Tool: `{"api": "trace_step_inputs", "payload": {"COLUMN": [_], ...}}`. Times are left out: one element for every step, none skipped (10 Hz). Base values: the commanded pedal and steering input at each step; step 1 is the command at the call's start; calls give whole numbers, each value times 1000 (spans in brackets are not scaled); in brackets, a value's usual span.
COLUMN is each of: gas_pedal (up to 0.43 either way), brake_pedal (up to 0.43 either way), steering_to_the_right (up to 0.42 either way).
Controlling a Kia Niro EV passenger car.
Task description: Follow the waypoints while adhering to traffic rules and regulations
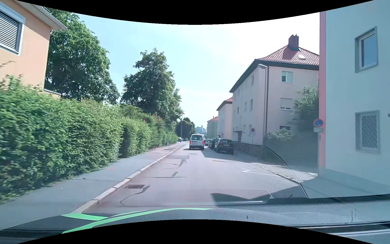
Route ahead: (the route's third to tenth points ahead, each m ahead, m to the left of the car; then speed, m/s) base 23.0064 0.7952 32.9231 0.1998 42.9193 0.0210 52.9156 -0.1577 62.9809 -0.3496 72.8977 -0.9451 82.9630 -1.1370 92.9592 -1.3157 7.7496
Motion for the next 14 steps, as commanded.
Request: {"api": "trace_step_inputs", "payload": {"gas_pedal": [59, 59, 59, 59, 59, 59, 59, 59, 59, 59, 59, 59, 59, 59], "brake_pedal": [0, 0, 0, 0, 0, 0, 0, 0, 0, 0, 0, 0, 0, 0], "steering_to_the_right": [4, 5, 4, 4, 5, 4, 4, 4, 4, 4, 4, 4, 4, 4]}}
